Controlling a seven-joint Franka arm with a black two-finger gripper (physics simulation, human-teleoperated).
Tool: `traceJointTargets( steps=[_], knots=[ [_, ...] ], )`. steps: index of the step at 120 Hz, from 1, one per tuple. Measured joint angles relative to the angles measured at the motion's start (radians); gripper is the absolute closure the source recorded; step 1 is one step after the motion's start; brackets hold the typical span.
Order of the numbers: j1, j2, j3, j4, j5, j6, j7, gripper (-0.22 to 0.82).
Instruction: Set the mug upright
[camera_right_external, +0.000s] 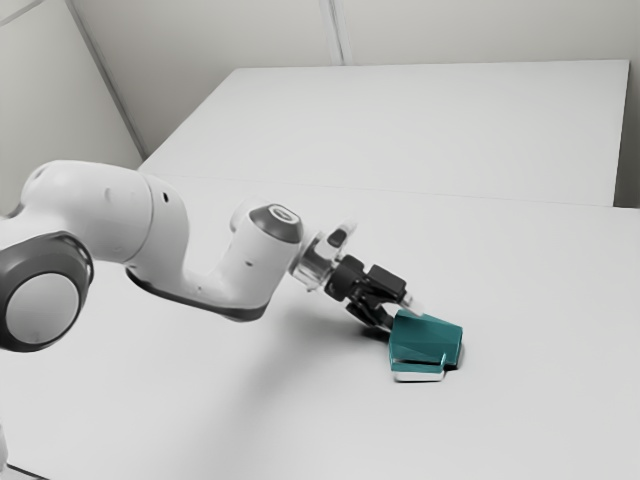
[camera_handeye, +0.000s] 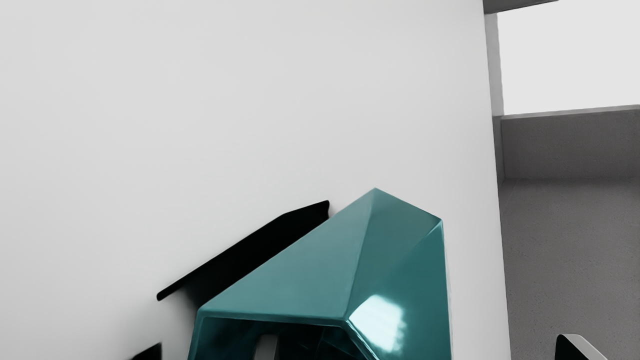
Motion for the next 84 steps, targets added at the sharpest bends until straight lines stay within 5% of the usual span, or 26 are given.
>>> traceJointTargets(
  steps=[36, 84],
  knots=[
    [-0.015, 0.019, -0.002, 0.000, -0.038, -0.004, 0.040, 0.03],
    [-0.017, 0.017, -0.002, 0.000, -0.047, -0.005, 0.073, 0.39]
  ],
)
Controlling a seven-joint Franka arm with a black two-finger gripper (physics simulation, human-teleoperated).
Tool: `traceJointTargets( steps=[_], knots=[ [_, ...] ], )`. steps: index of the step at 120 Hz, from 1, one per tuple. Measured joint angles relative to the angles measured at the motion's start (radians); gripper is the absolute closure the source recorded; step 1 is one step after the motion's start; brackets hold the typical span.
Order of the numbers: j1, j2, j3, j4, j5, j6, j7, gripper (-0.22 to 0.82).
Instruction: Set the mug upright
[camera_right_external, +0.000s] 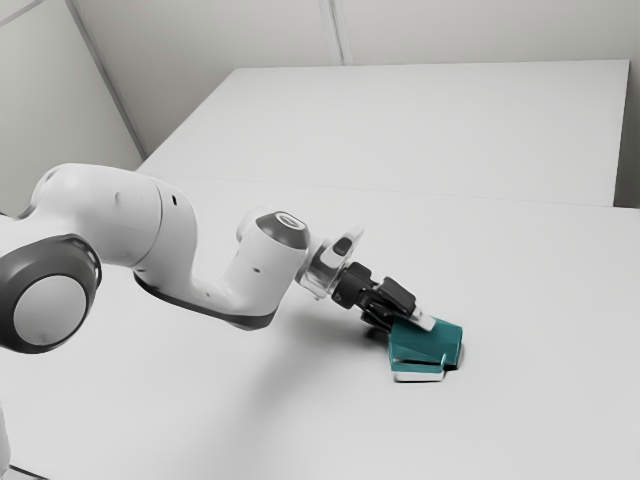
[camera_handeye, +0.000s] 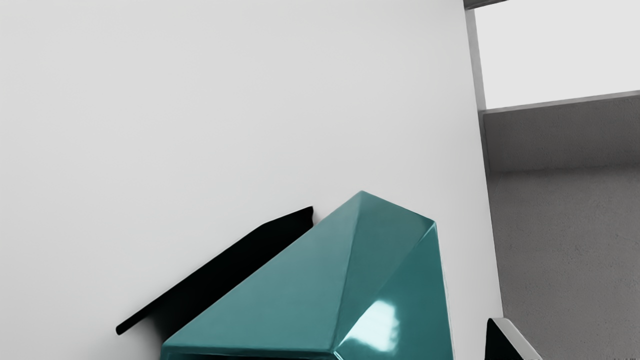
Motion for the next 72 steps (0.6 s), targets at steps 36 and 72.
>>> traceJointTargets(
  steps=[36, 72],
  knots=[
    [-0.003, -0.003, 0.000, 0.000, -0.009, -0.005, 0.014, 0.62],
    [-0.009, -0.039, -0.001, 0.001, -0.008, -0.007, 0.022, 0.75]
  ],
)
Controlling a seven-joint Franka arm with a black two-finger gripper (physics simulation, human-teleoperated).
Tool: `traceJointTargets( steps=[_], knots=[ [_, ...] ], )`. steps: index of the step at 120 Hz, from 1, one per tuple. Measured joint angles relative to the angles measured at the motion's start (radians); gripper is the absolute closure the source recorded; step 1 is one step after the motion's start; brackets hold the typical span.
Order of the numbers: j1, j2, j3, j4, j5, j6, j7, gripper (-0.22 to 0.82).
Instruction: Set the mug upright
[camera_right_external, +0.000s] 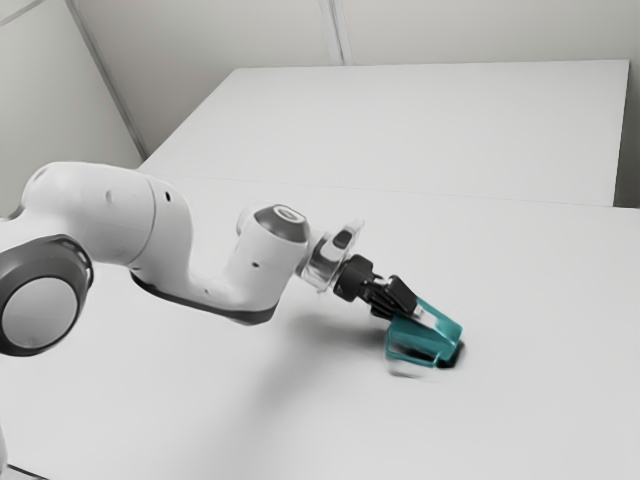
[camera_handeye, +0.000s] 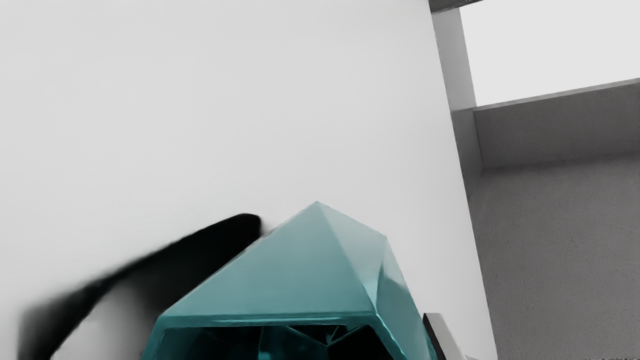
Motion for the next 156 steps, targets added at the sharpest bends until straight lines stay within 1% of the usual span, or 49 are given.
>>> traceJointTargets(
  steps=[17, 33, 51, 67, 87, 108, 134, 156],
  knots=[
    [0.001, -0.052, 0.001, -0.002, 0.009, 0.001, -0.001, 0.76],
    [0.015, -0.135, 0.001, -0.005, 0.076, 0.009, -0.011, 0.77],
    [0.064, -0.228, 0.001, -0.003, 0.329, 0.016, -0.056, 0.77],
    [0.123, -0.270, -0.008, 0.000, 0.602, 0.020, -0.126, 0.77],
    [0.190, -0.281, -0.038, 0.011, 0.889, 0.039, -0.222, 0.78],
    [0.230, -0.279, -0.049, 0.009, 1.106, 0.067, -0.317, 0.78],
    [0.256, -0.276, -0.050, 0.001, 1.254, 0.078, -0.411, 0.78],
    [0.270, -0.251, -0.050, -0.012, 1.318, 0.109, -0.470, 0.78]
  ],
)
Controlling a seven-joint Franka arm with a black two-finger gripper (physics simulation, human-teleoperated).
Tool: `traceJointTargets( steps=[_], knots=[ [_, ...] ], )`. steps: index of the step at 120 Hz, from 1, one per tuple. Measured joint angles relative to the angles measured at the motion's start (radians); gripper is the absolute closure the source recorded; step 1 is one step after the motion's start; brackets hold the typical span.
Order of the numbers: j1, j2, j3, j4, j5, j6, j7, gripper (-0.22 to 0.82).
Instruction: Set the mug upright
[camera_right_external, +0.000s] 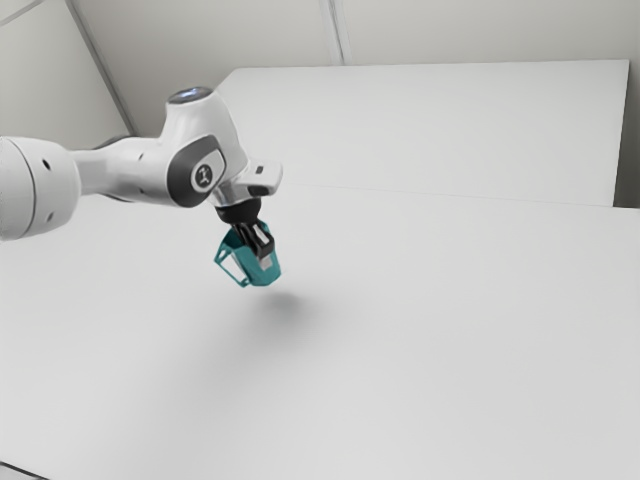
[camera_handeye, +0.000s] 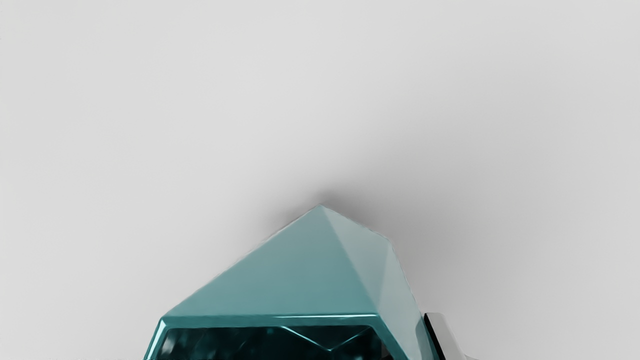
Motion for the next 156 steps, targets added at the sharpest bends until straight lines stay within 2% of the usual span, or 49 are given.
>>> traceJointTargets(
  steps=[49, 83, 156],
  knots=[
    [0.012, 0.044, 0.005, -0.022, 0.083, 0.080, -0.085, 0.78],
    [0.013, -0.021, 0.006, -0.141, 0.090, 0.137, -0.124, 0.78],
    [0.014, 0.002, 0.006, -0.153, 0.090, 0.181, -0.168, 0.76]
  ],
)
